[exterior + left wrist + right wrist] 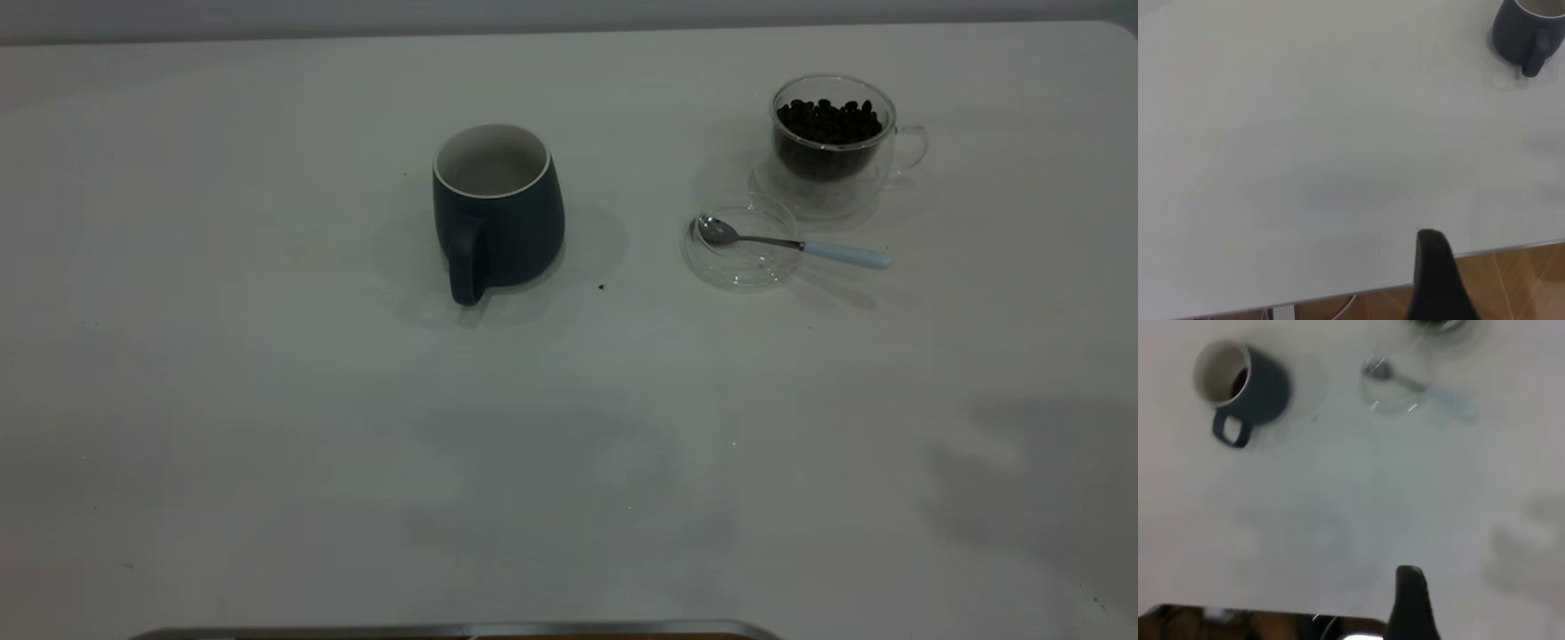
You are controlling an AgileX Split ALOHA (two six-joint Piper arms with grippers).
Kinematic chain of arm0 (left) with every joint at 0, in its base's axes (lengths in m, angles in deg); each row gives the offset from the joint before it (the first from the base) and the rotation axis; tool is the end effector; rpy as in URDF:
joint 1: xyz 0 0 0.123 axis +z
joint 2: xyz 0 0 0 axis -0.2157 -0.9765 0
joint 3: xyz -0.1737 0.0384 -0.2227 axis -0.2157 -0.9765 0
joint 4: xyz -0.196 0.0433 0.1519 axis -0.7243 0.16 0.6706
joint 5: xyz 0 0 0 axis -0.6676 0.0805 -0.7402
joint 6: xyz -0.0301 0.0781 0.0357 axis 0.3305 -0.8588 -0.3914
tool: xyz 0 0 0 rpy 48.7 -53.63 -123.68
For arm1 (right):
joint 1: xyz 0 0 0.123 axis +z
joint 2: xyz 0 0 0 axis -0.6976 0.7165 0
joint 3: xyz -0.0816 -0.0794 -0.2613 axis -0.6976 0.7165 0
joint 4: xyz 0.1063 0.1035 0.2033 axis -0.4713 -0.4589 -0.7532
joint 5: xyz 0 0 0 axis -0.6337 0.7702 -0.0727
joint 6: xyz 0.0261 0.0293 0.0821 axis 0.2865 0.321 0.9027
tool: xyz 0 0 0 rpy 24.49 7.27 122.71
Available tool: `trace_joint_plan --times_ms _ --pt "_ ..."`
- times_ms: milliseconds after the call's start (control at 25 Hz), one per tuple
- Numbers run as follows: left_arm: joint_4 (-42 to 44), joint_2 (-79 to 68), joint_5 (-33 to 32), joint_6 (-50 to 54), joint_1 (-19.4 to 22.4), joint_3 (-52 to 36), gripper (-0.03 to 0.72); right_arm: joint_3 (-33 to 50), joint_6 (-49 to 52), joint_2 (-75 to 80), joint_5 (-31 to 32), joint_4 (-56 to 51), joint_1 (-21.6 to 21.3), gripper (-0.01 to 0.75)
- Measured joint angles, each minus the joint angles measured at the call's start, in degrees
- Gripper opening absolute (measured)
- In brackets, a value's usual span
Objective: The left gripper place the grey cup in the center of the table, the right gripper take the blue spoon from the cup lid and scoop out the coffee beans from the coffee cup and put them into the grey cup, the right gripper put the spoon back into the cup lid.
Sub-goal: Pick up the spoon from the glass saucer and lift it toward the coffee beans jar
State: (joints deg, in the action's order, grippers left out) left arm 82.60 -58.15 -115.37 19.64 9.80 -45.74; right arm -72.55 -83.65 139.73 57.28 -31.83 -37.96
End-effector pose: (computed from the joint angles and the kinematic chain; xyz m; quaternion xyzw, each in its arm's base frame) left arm -0.0099 -0.0047 0.2680 0.0603 0.8683 -0.0219 0.4919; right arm 0.2063 0.0489 0.2650 0.0612 0.9475 0.1956 0.2455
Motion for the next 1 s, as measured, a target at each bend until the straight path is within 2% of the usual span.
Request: trace_joint_plan --times_ms 200,320,520,640,760,1000 --pt "0.1 0.0 0.0 0.0 0.0 0.0 0.534 -0.1 -14.8 15.3 -8.5 -16.9 -0.6 0.598" --pt "0.1 0.0 0.0 0.0 0.0 0.0 0.534 -0.1 -26.3 21.0 -9.1 -29.0 -4.3 0.589" --pt "0.1 0.0 0.0 0.0 0.0 0.0 0.534 -0.1 -44.7 29.1 -3.2 -45.4 -14.1 0.588" --pt "0.1 0.0 0.0 0.0 0.0 0.0 0.534 1.0 -53.6 33.9 -0.7 -54.7 -17.7 0.588" --pt "0.1 0.0 0.0 -0.1 0.0 0.0 0.534 2.7 -61.1 38.9 0.0 -63.8 -19.1 0.588" --pt "0.1 0.0 0.0 -0.1 0.0 0.0 0.533 2.7 -71.2 50.3 3.2 -76.2 -19.2 0.588"
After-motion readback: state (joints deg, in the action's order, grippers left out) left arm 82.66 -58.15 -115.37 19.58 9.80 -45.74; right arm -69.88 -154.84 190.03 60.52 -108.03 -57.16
